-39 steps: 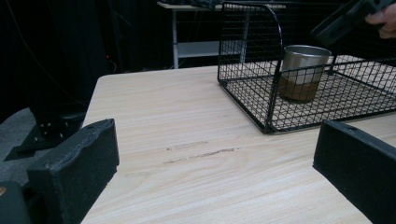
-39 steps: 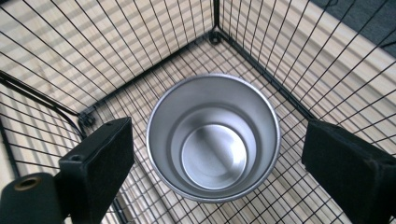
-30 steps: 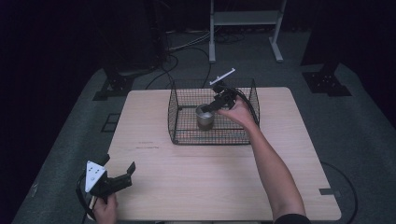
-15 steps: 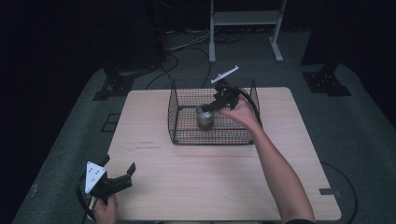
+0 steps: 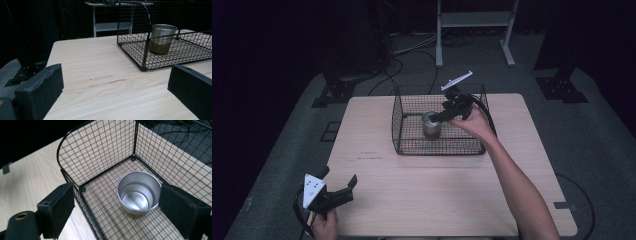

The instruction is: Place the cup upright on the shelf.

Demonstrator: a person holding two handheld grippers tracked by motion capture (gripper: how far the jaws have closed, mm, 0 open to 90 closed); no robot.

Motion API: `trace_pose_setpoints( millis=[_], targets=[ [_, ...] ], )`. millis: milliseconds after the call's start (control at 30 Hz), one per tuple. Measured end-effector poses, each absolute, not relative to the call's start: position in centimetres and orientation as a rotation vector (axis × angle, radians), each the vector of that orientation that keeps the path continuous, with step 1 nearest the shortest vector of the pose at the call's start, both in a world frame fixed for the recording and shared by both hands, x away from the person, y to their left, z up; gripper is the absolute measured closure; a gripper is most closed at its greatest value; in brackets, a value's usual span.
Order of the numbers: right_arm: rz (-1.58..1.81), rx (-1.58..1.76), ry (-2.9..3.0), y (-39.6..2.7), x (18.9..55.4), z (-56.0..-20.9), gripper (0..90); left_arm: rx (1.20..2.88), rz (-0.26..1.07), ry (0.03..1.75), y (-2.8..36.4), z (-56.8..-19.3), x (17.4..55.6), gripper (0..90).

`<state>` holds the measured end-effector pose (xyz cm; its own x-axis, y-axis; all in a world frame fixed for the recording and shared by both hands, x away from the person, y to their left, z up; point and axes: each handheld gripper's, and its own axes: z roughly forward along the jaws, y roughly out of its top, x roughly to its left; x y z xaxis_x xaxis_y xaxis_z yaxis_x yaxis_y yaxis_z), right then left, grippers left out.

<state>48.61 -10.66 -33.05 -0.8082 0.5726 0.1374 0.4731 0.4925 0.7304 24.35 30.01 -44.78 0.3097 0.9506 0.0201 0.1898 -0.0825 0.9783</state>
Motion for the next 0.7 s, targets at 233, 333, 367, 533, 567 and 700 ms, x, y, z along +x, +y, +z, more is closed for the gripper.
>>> trace_pose_setpoints(
  millis=[233, 333, 367, 533, 567, 700],
  targets=[
    [1.233, 0.918, 2.596, -11.9, 47.5, -32.8, 12.8, 1.547, 0.906, 1.079, 29.8, -44.9, 24.5, 0.0],
    [1.227, 0.913, 2.585, -12.5, 46.9, -32.7, 12.8, 1.546, 0.907, 1.078, 29.7, -44.9, 24.5, 0.0],
    [1.233, 0.898, 2.579, -12.7, 46.6, -32.6, 12.8, 1.546, 0.907, 1.078, 29.7, -44.9, 24.5, 0.0],
    [1.253, 0.901, 2.569, -13.8, 45.5, -32.5, 13.0, 1.547, 0.899, 1.071, 29.5, -44.8, 24.5, 0.0],
    [1.248, 0.902, 2.565, -14.0, 45.4, -32.5, 13.0, 1.547, 0.901, 1.072, 29.5, -44.9, 24.5, 0.0],
    [1.249, 0.911, 2.566, -14.9, 44.9, -32.8, 13.0, 1.557, 0.899, 1.069, 29.4, -44.9, 24.6, 0.0]
  ],
)
